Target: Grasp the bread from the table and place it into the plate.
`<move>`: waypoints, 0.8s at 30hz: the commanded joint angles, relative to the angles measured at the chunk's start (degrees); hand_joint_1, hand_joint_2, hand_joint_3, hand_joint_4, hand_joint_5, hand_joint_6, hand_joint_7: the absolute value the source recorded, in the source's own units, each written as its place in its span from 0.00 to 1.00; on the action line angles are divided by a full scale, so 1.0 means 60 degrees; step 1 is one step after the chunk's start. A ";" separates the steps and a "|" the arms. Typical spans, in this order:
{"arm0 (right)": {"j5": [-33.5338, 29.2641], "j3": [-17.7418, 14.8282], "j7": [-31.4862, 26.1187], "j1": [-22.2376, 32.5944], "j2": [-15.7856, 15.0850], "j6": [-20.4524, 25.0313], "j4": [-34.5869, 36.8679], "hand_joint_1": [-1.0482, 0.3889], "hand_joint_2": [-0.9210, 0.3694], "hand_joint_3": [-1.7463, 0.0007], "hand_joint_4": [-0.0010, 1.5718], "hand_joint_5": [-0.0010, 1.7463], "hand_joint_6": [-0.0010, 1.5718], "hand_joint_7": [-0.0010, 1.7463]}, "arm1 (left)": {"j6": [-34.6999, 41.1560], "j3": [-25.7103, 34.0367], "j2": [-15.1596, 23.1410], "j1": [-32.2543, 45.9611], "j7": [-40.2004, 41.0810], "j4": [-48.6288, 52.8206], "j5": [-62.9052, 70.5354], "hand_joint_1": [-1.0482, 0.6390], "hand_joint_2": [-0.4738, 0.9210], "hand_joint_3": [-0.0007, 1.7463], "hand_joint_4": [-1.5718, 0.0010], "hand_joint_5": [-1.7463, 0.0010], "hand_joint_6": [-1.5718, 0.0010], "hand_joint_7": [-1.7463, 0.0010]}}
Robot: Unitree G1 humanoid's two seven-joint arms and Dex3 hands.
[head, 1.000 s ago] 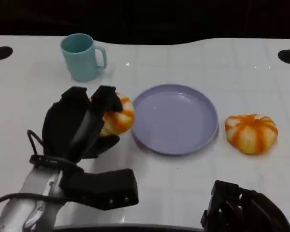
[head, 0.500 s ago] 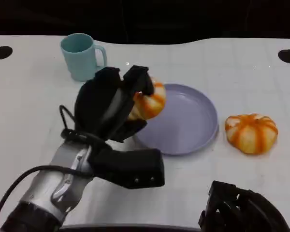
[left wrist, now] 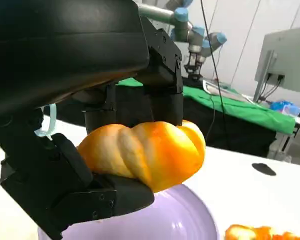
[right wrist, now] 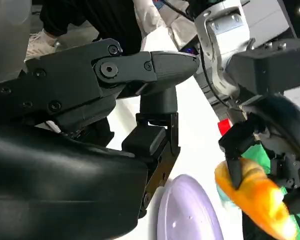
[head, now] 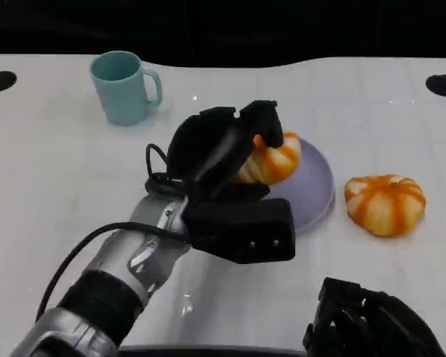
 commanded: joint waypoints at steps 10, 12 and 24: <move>0.0011 0.0005 0.0020 0.0106 -0.0042 -0.0111 -0.0145 0.25 0.00 0.84 0.55 0.89 0.51 0.74 | 0.0751 -0.0793 0.0204 -0.0757 -0.1782 0.0515 0.0418 0.33 1.00 0.14 0.85 0.76 0.78 1.00; 0.0023 -0.0004 0.0014 0.0102 -0.0037 -0.0101 -0.0141 0.25 0.00 0.84 0.55 0.89 0.51 0.74 | 0.1081 -0.0912 0.0242 -0.0718 -0.1895 0.0387 0.0636 0.28 1.00 0.15 0.90 0.78 0.83 1.00; 0.0076 -0.0051 -0.0025 0.0084 -0.0047 -0.0007 -0.0158 0.25 0.00 0.85 0.55 0.89 0.51 0.74 | 0.1473 -0.0793 0.0825 0.0031 -0.1975 -0.1021 0.0570 0.17 1.00 0.18 0.96 0.75 0.88 0.99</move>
